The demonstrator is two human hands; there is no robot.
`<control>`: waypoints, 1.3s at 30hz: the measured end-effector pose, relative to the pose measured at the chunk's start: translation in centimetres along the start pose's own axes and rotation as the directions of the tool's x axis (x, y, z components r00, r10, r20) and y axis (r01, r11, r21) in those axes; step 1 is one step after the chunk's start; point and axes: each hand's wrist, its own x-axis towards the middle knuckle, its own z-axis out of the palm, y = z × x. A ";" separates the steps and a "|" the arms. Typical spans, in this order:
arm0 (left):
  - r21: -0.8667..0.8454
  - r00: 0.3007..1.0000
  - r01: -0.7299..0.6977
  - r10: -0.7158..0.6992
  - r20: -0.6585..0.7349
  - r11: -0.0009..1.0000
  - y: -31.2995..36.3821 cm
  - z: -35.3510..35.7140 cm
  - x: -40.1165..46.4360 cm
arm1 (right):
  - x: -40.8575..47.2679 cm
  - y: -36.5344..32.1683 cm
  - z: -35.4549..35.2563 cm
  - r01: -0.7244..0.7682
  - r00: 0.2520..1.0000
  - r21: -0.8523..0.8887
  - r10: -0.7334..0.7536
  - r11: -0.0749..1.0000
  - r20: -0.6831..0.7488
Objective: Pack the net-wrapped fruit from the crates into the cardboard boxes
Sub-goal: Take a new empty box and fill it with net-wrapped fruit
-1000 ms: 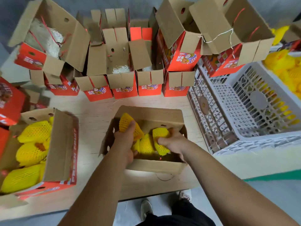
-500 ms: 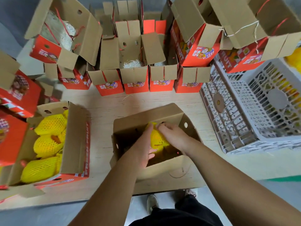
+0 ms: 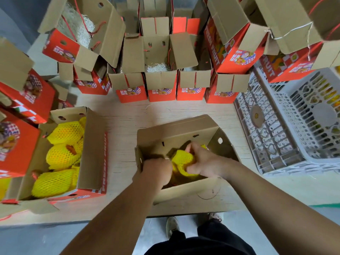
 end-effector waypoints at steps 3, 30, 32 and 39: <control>0.186 0.997 0.003 0.011 -0.075 0.983 -0.9 -1.3 -0.8 | 0.4 -2.1 1.5 0.037 0.968 -0.360 0.055 0.932 0.243; -0.568 0.736 -0.521 -0.001 -0.677 0.637 19.7 -9.3 3.0 | -8.5 6.6 -13.8 0.320 0.754 -0.241 -0.400 0.916 -0.521; -0.532 0.679 -0.580 0.006 -0.734 0.617 25.7 -11.0 4.8 | -10.4 10.1 -18.2 0.315 0.693 -0.213 -0.378 0.925 -0.614; -0.391 0.604 -0.711 0.224 -0.764 0.584 49.8 -15.3 12.3 | -17.5 26.5 -34.6 0.175 0.568 -0.134 -0.211 0.975 -0.795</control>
